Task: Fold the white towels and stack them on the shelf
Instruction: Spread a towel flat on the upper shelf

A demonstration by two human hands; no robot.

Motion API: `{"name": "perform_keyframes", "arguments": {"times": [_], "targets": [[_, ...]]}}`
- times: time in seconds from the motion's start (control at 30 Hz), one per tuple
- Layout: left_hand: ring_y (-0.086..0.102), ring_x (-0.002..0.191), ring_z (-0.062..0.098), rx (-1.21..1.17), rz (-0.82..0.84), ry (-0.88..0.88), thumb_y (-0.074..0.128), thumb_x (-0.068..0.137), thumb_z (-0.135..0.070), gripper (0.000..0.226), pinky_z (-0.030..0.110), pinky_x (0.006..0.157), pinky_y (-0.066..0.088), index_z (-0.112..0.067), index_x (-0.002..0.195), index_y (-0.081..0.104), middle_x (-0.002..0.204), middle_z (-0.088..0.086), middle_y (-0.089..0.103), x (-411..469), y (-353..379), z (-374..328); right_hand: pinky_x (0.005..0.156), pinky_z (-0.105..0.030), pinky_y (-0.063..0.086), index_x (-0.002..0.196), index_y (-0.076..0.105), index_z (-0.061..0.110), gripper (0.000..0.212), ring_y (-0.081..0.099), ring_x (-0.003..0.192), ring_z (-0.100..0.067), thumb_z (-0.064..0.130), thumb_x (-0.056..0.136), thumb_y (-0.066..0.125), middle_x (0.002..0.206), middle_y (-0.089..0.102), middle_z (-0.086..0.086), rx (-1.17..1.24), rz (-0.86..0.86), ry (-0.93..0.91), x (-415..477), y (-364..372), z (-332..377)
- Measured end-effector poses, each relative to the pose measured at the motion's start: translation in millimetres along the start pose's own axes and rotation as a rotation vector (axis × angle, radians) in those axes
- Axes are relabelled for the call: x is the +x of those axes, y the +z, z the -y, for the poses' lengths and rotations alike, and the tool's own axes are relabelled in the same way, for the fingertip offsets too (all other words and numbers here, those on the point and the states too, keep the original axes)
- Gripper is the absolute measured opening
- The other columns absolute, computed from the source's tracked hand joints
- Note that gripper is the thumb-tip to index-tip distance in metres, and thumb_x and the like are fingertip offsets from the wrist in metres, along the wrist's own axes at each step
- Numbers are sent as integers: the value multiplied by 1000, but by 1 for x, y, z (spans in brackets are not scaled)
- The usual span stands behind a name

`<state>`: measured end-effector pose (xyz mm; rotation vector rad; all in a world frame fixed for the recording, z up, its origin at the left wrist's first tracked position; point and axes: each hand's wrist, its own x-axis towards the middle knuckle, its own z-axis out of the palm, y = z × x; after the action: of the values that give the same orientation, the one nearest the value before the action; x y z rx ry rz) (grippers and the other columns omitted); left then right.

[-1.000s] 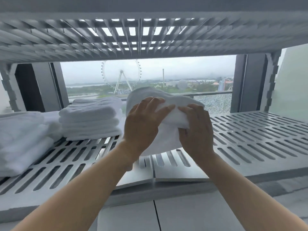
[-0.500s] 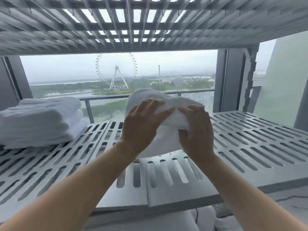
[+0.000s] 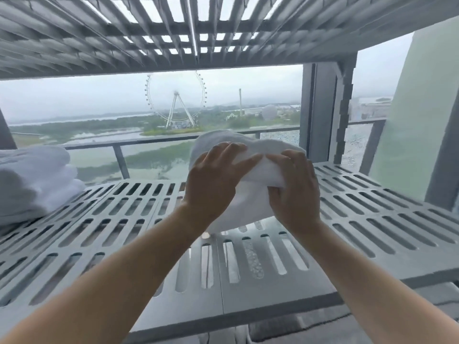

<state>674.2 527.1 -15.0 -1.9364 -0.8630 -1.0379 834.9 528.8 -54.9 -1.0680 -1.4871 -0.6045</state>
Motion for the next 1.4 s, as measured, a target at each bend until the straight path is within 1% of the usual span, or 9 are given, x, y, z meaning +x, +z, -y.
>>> {"name": "perform_keyframes", "arguments": {"times": [0.37,0.5,0.63,0.77,0.9,1.0,1.17,1.3,1.4], "targets": [[62,102,24,-3,-106,4,70,74,5,58,33,71,54,-29,120,62,109,2,67,59,57,-51,75,-39,48,109,62,14,50,56,94,-32,-4,63,55,107,59,-11,-133,-49,-148,49,-29,-92],[61,103,25,26,-85,-75,50,83,0,48,34,73,54,-25,121,62,112,5,65,67,83,-69,73,-32,38,108,63,17,47,55,95,-26,-1,64,58,106,61,-8,-188,-21,-273,65,-30,-131],[63,99,30,51,114,-118,53,76,5,52,42,66,58,-24,117,64,110,7,66,44,107,-76,71,-44,51,107,62,14,50,57,92,-31,-3,60,63,105,59,-11,-37,293,-369,51,-18,-164],[64,92,31,45,395,-126,74,62,2,54,45,56,57,-23,108,66,107,6,65,18,109,-79,79,-50,50,119,55,21,47,52,105,-30,23,74,68,117,52,-8,41,736,-375,28,-4,-171],[58,98,30,43,504,-203,64,66,5,46,39,55,52,-26,100,63,110,4,59,5,106,-74,84,-40,48,124,49,33,57,46,110,-22,50,72,67,121,48,0,175,852,-438,20,5,-163],[52,103,26,68,572,-223,61,68,5,45,38,58,50,-27,100,58,116,2,51,-5,102,-60,88,-39,46,118,55,30,61,50,109,-20,61,67,68,121,55,4,331,837,-427,26,6,-163],[48,113,20,133,689,-285,61,77,-12,40,38,70,53,-33,110,52,125,-3,44,-10,96,-46,101,-46,36,128,51,30,65,34,128,-23,46,69,72,138,42,1,270,857,-368,36,20,-169],[38,125,14,43,937,-399,68,76,-31,51,35,100,42,-37,121,45,138,-10,36,-5,98,-40,106,-42,35,136,40,33,66,28,135,-21,22,77,66,151,22,7,208,969,-256,24,39,-178],[41,119,11,-102,950,-480,68,71,-49,55,30,100,36,-34,120,49,136,-9,40,2,95,-40,103,-37,38,139,36,25,71,33,132,-23,9,76,62,152,21,4,305,923,-184,12,45,-184]]}}
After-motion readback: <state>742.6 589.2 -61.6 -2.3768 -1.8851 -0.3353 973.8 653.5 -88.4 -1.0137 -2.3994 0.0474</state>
